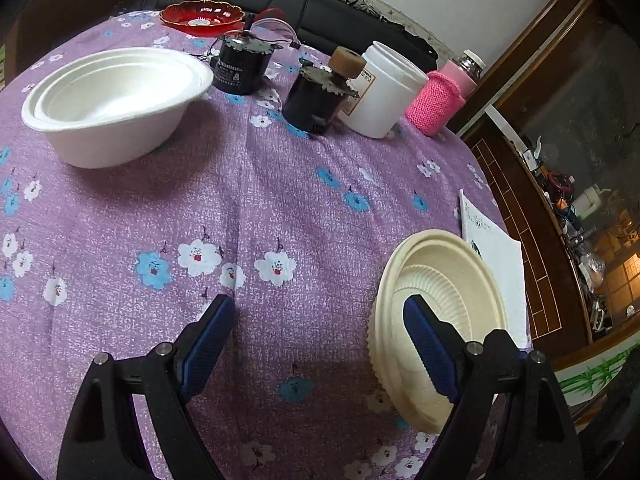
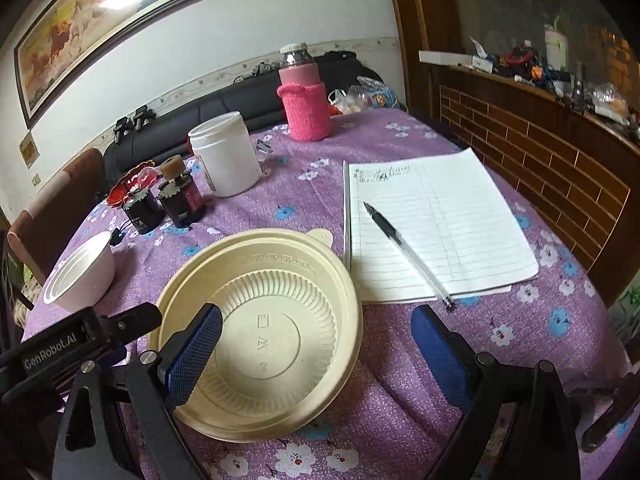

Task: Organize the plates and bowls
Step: 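Grasp the rim of the beige plastic bowl with the left gripper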

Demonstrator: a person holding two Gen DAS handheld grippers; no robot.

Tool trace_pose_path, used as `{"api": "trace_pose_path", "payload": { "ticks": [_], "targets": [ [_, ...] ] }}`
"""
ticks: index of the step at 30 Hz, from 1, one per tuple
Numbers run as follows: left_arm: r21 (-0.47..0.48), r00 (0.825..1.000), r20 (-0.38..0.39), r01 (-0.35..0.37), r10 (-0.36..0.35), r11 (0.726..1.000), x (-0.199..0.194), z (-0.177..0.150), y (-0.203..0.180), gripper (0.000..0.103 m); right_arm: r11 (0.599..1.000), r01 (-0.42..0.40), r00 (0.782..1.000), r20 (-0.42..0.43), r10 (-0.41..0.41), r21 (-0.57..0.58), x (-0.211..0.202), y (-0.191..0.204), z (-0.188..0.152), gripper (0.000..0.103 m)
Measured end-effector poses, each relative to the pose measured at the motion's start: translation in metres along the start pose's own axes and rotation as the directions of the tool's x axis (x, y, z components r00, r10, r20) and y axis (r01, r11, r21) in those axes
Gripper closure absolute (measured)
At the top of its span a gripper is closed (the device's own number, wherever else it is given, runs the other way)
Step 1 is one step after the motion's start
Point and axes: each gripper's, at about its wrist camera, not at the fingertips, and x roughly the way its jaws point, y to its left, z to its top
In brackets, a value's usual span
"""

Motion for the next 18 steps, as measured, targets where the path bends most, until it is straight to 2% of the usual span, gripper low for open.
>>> {"api": "trace_pose_path", "payload": {
  "ticks": [5, 9, 11, 13, 15, 18],
  "targets": [
    [0.021, 1.0, 0.015, 0.004, -0.004, 1.0, 0.001, -0.001, -0.001, 0.018, 1.0, 0.007, 1.0, -0.03, -0.007, -0.001, 0.009, 0.001, -0.004, 0.009],
    [0.032, 1.0, -0.001, 0.01, -0.01, 0.999, 0.007, -0.002, -0.003, 0.018, 1.0, -0.005, 0.998, -0.069, 0.006, 0.006, 0.019, 0.001, -0.007, 0.02],
    [0.037, 1.0, -0.008, 0.012, -0.012, 0.999, 0.009, -0.003, -0.003, 0.018, 1.0, -0.024, 0.995, -0.092, 0.025, 0.021, 0.024, -0.001, -0.009, 0.033],
    [0.045, 1.0, -0.011, 0.014, -0.013, 0.999, 0.01, -0.003, -0.004, 0.018, 0.997, -0.058, 0.99, -0.123, 0.064, 0.047, 0.03, -0.004, -0.011, 0.058],
    [0.048, 1.0, -0.009, 0.012, -0.011, 0.999, 0.01, -0.003, -0.003, 0.018, 0.993, -0.089, 0.983, -0.151, 0.1, 0.078, 0.034, -0.007, -0.013, 0.071],
    [0.044, 1.0, -0.004, 0.012, -0.012, 0.999, 0.01, -0.002, -0.001, 0.018, 0.987, -0.133, 0.976, -0.16, 0.147, 0.096, 0.034, -0.007, -0.014, 0.077]
  ]
}}
